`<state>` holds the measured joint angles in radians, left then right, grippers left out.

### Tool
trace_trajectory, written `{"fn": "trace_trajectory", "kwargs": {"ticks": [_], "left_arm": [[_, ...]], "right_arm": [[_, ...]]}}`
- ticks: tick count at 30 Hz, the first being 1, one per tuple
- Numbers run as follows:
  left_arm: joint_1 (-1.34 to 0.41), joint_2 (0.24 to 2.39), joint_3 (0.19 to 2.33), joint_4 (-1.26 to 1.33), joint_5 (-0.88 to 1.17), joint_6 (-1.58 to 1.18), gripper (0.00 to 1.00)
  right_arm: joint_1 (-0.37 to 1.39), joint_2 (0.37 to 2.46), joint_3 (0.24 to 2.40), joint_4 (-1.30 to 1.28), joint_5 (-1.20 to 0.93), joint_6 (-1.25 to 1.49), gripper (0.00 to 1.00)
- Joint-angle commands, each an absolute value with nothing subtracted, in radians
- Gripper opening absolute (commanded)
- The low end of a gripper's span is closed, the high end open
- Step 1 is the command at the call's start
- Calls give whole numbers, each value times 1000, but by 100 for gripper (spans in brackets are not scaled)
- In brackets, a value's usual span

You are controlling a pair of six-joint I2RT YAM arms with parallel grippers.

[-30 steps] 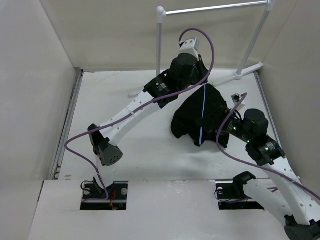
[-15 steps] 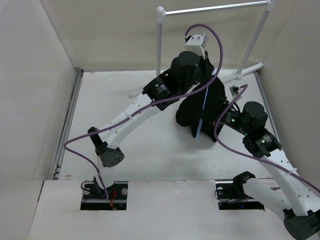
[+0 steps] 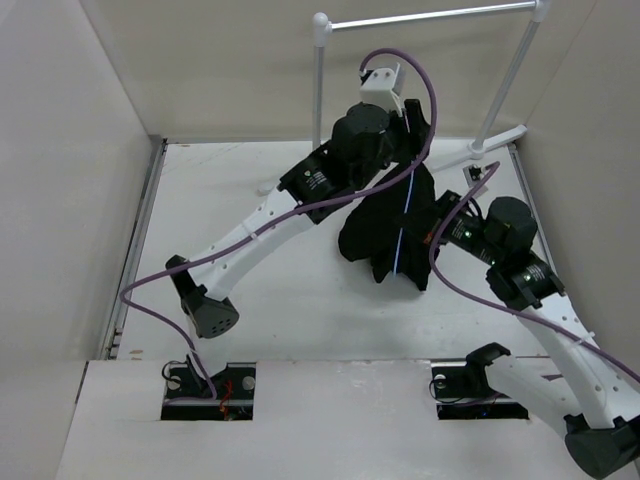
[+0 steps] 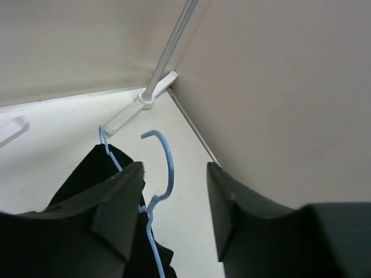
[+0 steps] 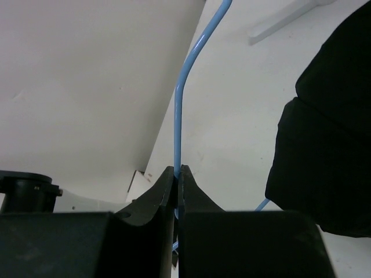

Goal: Place the trousers on the hanger
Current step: Pick up the hanger at the center of the board, then place the hanger at the clothesline.

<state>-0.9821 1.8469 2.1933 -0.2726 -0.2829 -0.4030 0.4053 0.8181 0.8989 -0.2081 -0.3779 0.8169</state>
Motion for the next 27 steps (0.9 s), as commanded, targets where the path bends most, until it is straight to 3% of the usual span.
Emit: {"fn": "trace_trajectory", "kwargs": {"ticks": [1, 7, 13, 27], "left_arm": [[-956, 1738, 2172, -172, -284, -408, 51], [-903, 1658, 2149, -187, -259, -419, 70], [-841, 1490, 2014, -143, -248, -436, 99], [-568, 1215, 1393, -149, -281, -612, 100]], "right_arm": [[380, 834, 1020, -81, -383, 764, 0], [315, 896, 1100, -41, -413, 752, 0], [211, 992, 1236, -40, -468, 727, 0], [38, 1451, 1745, 21, -554, 750, 0]]}}
